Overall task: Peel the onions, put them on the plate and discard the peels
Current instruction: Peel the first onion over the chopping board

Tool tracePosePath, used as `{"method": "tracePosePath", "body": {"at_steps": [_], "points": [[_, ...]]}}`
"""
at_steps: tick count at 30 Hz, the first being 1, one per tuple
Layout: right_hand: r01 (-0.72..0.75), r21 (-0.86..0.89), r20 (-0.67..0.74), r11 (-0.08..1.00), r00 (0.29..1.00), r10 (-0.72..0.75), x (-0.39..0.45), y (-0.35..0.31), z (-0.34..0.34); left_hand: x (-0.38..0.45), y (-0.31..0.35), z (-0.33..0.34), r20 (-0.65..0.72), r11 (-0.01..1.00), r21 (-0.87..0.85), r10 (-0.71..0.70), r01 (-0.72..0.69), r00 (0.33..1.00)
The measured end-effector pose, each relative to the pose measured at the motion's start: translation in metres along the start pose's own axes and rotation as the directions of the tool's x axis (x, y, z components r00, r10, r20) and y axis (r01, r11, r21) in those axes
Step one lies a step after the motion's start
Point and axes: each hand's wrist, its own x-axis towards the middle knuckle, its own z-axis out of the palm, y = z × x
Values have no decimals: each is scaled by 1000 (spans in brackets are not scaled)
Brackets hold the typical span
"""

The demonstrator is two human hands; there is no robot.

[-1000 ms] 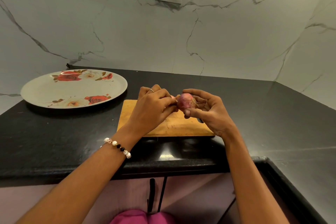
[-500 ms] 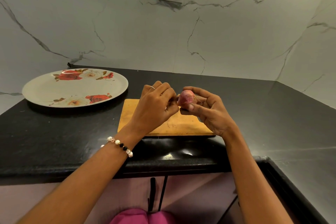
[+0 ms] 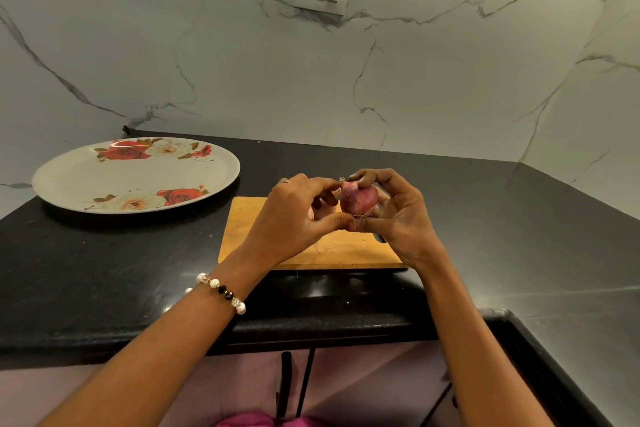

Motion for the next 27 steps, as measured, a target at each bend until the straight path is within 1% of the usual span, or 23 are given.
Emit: {"method": "tracePosePath", "body": {"at_steps": [3,5,7,9,12,14,16,19,24,27], "points": [[6,67,46,998,999,-9,0,2,0,2,2,-3,-24,997,-64,-40,39,999],[-6,130,44,991,999,0,0,3,-1,3,1,-6,-24,992,-119,-45,42,999],[-20,200,28,980,999,15,-1,2,-2,4,-1,-7,-21,990,-138,-33,30,999],[-34,209,-30,977,999,41,0,0,-1,4,-1,-7,-10,987,-159,-29,27,1000],[-86,157,-89,984,991,101,0,0,1,4,-1,-7,9,975,-218,-47,48,999],[-113,106,-86,988,989,122,-1,-1,3,4,-1,-10,28,932,-341,-116,119,993],[-108,32,-80,994,991,110,-2,-3,3,3,0,-11,49,877,-448,-172,176,984],[-77,-62,-74,995,995,72,-2,-4,5,3,2,-10,16,891,-418,-186,176,982],[-51,-78,-37,996,998,48,-1,-3,7,4,-2,-7,-1,907,-378,-202,187,979],[-36,-137,-27,990,999,33,0,0,7,4,-2,-5,-40,922,-348,-194,168,980]]}}
